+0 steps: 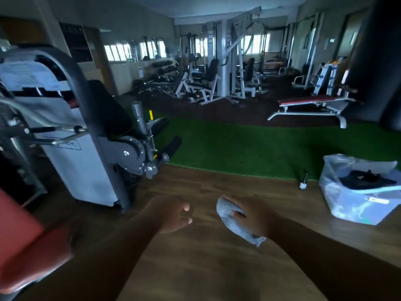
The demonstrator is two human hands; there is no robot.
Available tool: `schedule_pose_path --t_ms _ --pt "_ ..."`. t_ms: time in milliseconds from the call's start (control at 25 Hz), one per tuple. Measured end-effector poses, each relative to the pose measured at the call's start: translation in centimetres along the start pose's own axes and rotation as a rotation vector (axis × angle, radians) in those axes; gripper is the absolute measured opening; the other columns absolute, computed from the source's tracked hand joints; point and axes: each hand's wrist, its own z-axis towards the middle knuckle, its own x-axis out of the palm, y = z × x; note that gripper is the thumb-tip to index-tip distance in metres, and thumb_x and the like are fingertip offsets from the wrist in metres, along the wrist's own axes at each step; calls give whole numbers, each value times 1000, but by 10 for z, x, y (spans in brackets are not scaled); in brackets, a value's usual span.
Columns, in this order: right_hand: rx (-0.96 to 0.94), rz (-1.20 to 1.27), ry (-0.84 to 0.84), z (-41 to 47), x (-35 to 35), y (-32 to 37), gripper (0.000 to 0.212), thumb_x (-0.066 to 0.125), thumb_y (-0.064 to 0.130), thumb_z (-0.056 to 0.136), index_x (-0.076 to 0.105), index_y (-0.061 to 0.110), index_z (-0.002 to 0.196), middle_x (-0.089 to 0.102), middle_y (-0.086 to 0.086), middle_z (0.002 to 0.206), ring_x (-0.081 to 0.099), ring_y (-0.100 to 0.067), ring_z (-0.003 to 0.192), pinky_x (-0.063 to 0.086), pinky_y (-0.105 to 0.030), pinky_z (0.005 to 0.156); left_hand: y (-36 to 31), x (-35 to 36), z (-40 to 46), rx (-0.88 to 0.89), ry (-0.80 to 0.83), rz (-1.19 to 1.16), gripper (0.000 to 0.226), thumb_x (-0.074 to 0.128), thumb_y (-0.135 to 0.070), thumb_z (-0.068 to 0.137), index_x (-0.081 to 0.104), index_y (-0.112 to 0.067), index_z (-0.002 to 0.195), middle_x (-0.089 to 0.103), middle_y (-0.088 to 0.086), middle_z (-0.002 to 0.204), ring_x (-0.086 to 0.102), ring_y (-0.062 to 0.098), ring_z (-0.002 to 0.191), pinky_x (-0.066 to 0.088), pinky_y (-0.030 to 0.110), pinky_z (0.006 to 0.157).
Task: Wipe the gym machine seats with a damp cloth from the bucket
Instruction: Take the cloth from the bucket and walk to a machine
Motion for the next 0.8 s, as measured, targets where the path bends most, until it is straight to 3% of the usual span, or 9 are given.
schedule_pose_path --t_ms 280,480,800 --pt "-49 -13 30 186 -33 -124 52 50 27 92 41 42 141 61 9 133 53 -2 104 37 -19 79 39 -19 189 -156 -27 -44 61 49 -71 78 57 -38 128 63 -12 127 58 14 115 43 33 87" --pt "-45 -47 46 322 -26 -182 52 50 31 93 40 40 143 62 6 133 61 -17 113 42 -28 89 105 -15 313 -168 -35 -8 60 49 -72 80 55 -38 129 60 -12 130 56 13 120 44 34 93" --pt "-16 -32 -11 523 -34 -263 52 51 28 91 43 34 142 65 2 129 63 -17 111 50 -37 92 221 -52 521 -72 -51 50 55 50 -67 86 56 -33 129 63 -5 126 59 18 115 46 35 92"
